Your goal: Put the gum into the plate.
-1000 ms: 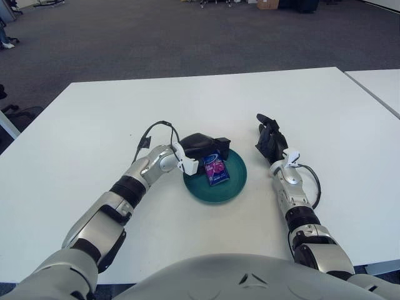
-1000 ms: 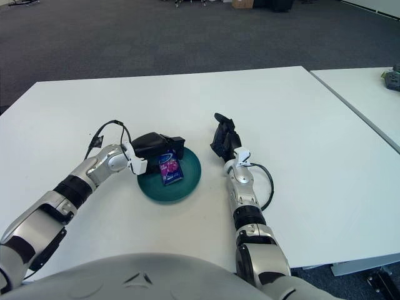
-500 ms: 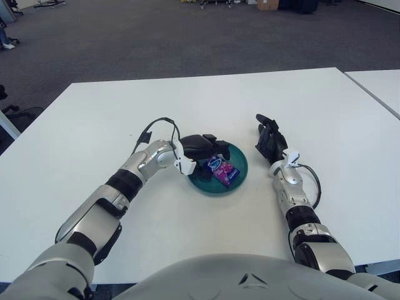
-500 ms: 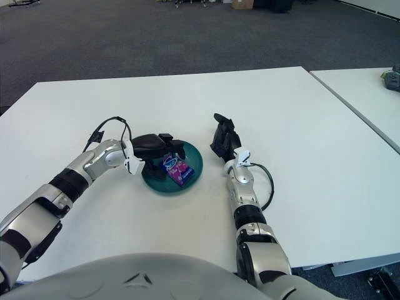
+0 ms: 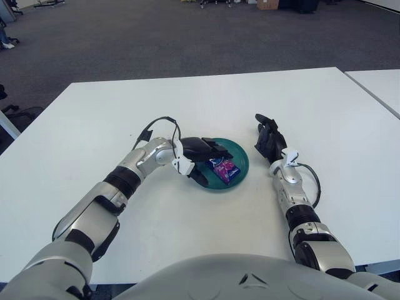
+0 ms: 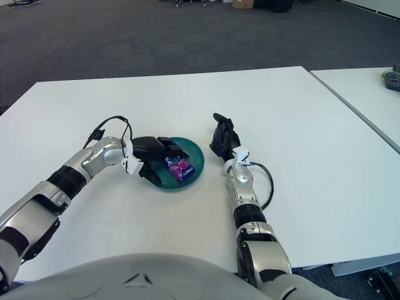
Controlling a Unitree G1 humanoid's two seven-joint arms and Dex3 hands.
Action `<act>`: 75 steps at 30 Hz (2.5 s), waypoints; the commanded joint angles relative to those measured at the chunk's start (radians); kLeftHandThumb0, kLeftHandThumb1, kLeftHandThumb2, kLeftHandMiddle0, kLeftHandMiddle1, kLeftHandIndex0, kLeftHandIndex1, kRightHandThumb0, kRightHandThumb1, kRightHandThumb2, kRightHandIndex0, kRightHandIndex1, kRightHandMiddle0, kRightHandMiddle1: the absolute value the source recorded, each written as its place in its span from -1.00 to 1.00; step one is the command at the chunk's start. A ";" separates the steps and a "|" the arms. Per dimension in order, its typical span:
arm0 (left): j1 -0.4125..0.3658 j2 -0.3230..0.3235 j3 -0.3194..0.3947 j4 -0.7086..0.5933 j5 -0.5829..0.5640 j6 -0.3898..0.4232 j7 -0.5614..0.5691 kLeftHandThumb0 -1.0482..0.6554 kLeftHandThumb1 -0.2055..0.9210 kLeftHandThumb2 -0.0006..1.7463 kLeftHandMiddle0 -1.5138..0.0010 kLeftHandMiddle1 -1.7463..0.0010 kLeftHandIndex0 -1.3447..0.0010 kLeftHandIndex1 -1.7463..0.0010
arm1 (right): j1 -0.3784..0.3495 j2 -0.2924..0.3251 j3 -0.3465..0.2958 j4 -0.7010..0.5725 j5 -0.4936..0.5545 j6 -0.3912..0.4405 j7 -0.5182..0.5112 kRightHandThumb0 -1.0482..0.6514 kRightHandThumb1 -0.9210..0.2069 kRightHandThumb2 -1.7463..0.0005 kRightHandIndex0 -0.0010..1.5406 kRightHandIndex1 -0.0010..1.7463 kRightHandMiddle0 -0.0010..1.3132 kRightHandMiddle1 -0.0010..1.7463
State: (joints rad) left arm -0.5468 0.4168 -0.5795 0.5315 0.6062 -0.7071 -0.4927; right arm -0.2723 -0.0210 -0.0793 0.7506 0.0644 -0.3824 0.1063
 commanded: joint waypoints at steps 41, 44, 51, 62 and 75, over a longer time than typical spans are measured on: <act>0.309 -0.361 0.622 -0.073 -0.754 0.213 0.345 -1.00 1.00 0.06 1.00 1.00 1.00 1.00 | 0.031 0.026 -0.023 0.118 0.001 0.081 -0.012 -0.77 -1.00 -0.08 -0.92 -0.99 -1.00 -0.90; 0.330 -0.380 0.635 -0.074 -0.752 0.260 0.373 -1.00 1.00 0.12 1.00 1.00 1.00 1.00 | 0.033 0.023 -0.021 0.117 -0.002 0.080 -0.010 -0.78 -1.00 -0.09 -0.91 -0.99 -1.00 -0.90; 0.357 -0.396 0.648 -0.046 -0.713 0.347 0.442 -1.00 1.00 0.20 1.00 1.00 1.00 1.00 | 0.030 0.017 -0.016 0.126 -0.002 0.077 -0.001 -0.79 -1.00 -0.09 -0.93 -1.00 -1.00 -0.93; 0.473 -0.376 0.632 -0.109 -0.652 0.478 0.461 -0.98 1.00 0.30 1.00 1.00 1.00 1.00 | 0.035 0.025 -0.006 0.129 -0.008 0.080 -0.013 -0.78 -1.00 -0.08 -0.93 -0.99 -0.99 -0.94; 0.617 -0.391 0.610 -0.246 -0.497 0.543 0.609 -0.95 1.00 0.18 1.00 1.00 0.92 0.95 | 0.036 0.028 -0.007 0.137 0.005 0.089 0.002 -0.77 -1.00 -0.08 -0.96 -1.00 -1.00 -0.92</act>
State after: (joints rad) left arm 0.0253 0.0244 0.0388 0.2985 0.0643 -0.1999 0.0734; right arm -0.3128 -0.0083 -0.0874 0.8139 0.0658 -0.3893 0.1054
